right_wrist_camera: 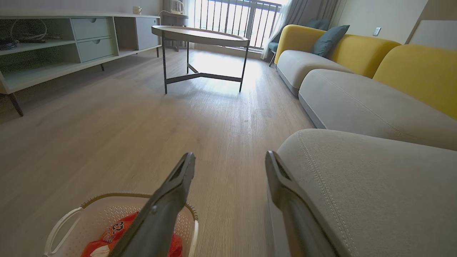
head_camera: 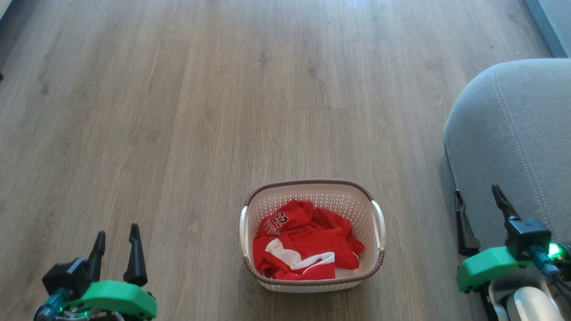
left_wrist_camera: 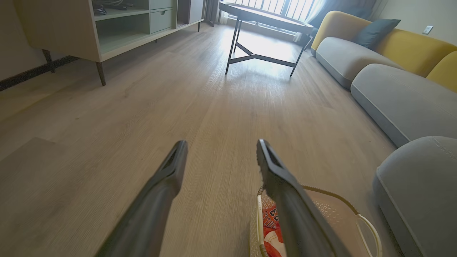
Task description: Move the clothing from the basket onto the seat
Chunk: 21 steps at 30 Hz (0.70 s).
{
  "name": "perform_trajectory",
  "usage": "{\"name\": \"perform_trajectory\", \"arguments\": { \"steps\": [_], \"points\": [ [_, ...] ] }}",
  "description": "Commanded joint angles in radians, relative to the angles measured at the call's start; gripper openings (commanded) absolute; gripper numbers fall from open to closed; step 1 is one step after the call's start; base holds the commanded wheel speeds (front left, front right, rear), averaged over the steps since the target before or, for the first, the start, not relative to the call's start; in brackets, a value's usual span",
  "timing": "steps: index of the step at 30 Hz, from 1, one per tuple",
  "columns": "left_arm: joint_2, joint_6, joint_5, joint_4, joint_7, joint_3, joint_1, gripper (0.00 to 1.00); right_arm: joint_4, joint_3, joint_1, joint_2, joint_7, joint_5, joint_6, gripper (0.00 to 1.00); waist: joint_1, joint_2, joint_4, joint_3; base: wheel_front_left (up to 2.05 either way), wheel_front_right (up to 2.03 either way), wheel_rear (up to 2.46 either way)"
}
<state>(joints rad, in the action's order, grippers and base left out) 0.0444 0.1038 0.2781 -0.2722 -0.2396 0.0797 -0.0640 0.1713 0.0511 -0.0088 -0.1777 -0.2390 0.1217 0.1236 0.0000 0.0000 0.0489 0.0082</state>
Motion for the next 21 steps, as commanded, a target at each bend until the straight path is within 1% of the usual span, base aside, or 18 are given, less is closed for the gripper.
{"name": "perform_trajectory", "arguments": {
  "steps": [1,4,21],
  "points": [
    [0.006,-0.002,-0.029,0.030,-0.015,0.040,0.024,1.00,-0.039,0.013,-0.003,-0.029,-0.016,-0.032,0.007,1.00,0.0000,0.0000,0.000,0.001,0.00,0.00,0.00],
    [0.006,0.000,-0.057,0.028,-0.022,0.045,0.023,1.00,-0.043,0.010,-0.002,-0.029,-0.023,-0.062,0.007,1.00,0.0000,0.0000,-0.001,0.004,0.00,0.00,0.00],
    [0.006,0.007,-0.063,0.019,-0.022,0.046,0.032,1.00,-0.042,-0.008,0.002,-0.012,-0.023,-0.057,0.007,1.00,0.0000,0.0000,-0.010,0.008,0.00,0.00,0.00]
  ]
}}
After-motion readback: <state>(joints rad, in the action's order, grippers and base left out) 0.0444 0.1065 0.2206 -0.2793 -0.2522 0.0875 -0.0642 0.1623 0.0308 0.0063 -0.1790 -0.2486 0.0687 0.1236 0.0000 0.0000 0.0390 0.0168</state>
